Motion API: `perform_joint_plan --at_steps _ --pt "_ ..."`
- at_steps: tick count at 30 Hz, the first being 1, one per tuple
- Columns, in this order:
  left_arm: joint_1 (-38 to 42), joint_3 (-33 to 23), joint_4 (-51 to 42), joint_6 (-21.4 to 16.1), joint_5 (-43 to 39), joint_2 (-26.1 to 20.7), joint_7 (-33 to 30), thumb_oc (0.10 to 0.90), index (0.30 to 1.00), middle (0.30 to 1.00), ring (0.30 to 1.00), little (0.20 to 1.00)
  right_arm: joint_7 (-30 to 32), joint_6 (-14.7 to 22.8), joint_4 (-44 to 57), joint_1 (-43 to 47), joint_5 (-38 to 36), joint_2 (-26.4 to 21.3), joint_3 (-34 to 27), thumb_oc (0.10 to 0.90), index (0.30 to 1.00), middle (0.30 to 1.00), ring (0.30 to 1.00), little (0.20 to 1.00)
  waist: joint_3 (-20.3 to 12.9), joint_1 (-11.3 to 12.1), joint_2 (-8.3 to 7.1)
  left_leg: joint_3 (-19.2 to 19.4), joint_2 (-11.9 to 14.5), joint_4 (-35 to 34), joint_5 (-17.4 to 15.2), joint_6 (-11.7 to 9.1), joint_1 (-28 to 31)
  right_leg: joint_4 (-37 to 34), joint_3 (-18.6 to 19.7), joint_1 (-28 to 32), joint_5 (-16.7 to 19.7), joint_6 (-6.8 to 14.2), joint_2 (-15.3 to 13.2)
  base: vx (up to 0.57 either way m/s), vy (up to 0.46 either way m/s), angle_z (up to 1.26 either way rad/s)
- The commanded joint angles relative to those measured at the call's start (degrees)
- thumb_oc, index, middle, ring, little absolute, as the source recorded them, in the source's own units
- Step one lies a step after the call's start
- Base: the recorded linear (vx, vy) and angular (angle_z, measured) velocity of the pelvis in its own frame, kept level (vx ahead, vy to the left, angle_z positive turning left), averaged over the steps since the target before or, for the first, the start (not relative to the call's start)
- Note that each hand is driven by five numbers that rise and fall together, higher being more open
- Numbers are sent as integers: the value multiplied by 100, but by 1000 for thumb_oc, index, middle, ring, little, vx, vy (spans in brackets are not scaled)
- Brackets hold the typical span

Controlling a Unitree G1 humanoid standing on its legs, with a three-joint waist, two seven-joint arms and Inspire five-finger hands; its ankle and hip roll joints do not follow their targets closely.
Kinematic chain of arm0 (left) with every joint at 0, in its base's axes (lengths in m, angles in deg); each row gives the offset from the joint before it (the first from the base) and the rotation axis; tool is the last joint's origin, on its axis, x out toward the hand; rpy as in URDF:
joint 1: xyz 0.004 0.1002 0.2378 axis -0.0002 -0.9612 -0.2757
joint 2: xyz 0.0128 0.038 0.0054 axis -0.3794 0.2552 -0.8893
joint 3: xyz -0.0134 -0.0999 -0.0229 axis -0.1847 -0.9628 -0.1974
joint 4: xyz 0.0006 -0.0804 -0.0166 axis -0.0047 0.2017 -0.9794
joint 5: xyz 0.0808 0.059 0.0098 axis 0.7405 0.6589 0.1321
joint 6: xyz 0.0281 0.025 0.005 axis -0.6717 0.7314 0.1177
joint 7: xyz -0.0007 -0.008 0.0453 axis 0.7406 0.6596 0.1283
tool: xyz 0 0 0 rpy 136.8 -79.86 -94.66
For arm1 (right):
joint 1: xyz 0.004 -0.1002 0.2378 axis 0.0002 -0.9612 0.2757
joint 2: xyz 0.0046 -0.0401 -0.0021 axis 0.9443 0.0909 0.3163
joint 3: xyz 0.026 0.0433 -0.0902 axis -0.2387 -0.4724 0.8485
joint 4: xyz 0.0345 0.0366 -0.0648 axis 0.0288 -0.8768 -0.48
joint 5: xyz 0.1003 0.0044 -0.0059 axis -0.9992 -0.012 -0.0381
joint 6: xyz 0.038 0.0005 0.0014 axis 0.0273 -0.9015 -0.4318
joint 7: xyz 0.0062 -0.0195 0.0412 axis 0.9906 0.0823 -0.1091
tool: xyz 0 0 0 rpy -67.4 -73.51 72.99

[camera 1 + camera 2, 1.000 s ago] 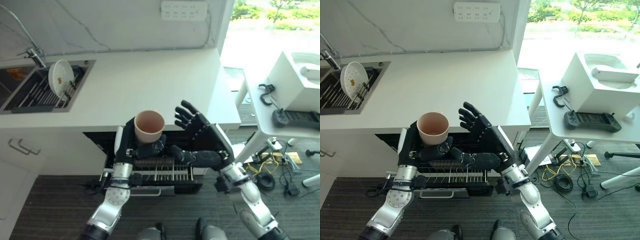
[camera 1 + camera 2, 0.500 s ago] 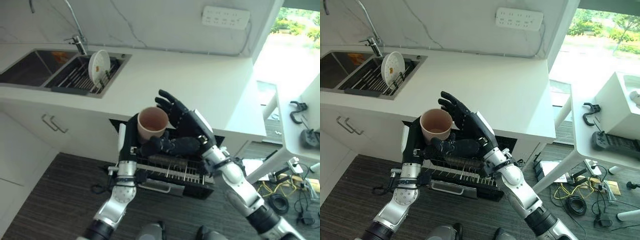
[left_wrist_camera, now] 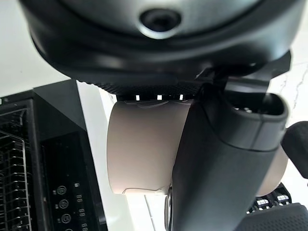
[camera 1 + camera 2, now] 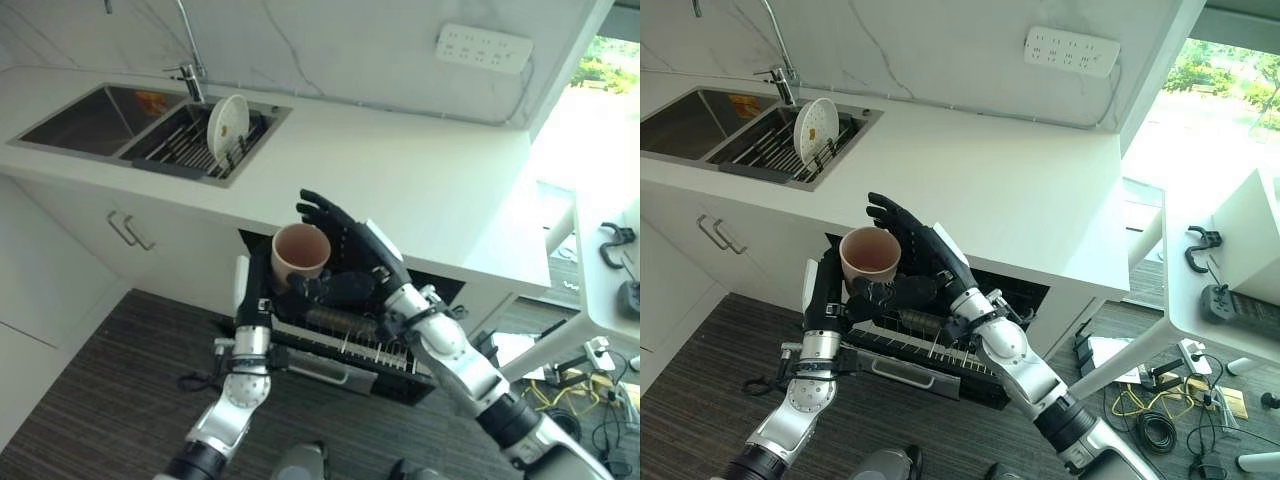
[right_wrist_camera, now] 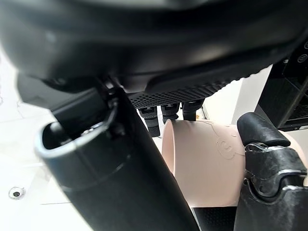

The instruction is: Place the dishes in the dishwasher.

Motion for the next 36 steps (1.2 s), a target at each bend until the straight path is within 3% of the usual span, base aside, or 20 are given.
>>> perform_joint_plan --at_steps 1,15,23,31,36 --pt "779 389 -708 -742 479 -14 98 400 300 300 300 300 -37 152 -78 771 275 462 175 800 900 900 900 900 -264 72 -100 46 121 5 -443 -182 153 38 -18 477 -713 270 -154 -3 0 3" --pt "996 665 -690 -596 703 -40 191 400 300 300 300 300 716 22 -509 1144 1288 447 263 800 900 900 900 900 -258 133 -114 13 71 5 -452 -139 146 38 2 466 -673 299 -161 -1 -1 1" --pt "1086 684 -736 -465 894 -74 -12 400 300 300 300 300 1152 -55 -694 1171 1426 413 209 800 900 900 900 900 -229 113 -96 3 57 5 -449 -123 168 38 31 473 -648 310 -157 0 0 0" --pt "1143 677 -753 -380 1100 -74 -302 400 300 300 300 300 1201 -344 -736 1176 1293 514 270 800 900 900 900 900 -238 102 -73 9 53 5 -452 -122 195 38 39 497 -664 296 -149 0 0 0" --pt "1223 707 -818 -429 1541 -95 -598 400 300 300 300 300 1295 -563 -888 1199 890 664 266 800 900 900 900 900 -243 108 -69 -10 48 5 -447 -125 197 38 34 509 -671 284 -147 3 2 1"
